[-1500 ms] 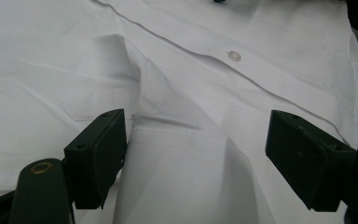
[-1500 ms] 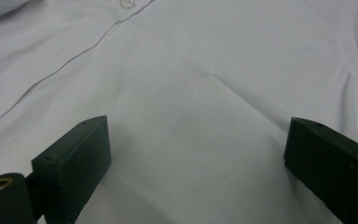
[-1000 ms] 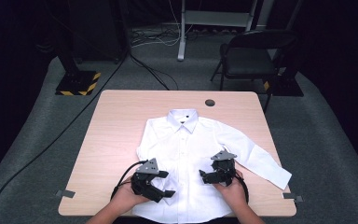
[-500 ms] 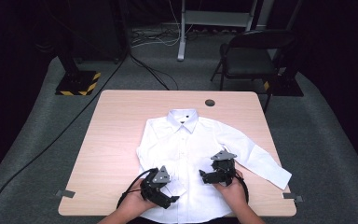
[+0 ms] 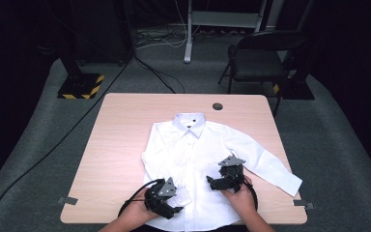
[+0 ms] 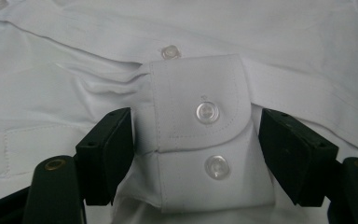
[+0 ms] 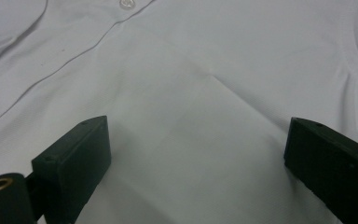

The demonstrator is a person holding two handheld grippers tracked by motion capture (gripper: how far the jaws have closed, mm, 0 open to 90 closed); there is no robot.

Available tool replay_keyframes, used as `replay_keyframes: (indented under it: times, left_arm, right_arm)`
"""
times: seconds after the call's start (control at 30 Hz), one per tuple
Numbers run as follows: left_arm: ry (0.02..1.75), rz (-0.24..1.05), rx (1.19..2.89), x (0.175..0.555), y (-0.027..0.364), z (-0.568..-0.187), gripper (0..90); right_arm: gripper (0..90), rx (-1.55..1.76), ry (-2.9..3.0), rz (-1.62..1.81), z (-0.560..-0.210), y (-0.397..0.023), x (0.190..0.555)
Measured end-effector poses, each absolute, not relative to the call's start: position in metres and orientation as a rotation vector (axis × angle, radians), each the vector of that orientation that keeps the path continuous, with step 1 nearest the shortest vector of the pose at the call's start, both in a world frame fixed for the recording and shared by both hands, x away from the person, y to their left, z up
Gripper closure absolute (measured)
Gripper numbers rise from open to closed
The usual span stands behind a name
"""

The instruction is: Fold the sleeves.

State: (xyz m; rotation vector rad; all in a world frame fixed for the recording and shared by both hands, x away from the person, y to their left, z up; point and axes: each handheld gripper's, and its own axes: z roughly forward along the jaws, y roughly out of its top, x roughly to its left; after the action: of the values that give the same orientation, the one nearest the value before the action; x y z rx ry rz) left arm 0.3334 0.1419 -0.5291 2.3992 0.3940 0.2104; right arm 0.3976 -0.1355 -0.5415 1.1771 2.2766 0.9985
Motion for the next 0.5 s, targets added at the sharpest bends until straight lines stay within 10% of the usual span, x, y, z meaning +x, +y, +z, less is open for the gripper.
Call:
replay_keyframes:
  times: [0.5]
  left_arm:
    - [0.379, 0.185, 2.429, 0.323, 0.168, -0.529, 29.5]
  right_arm:
    - [6.2, 1.183, 2.274, 0.998, -0.542, -0.135, 0.397]
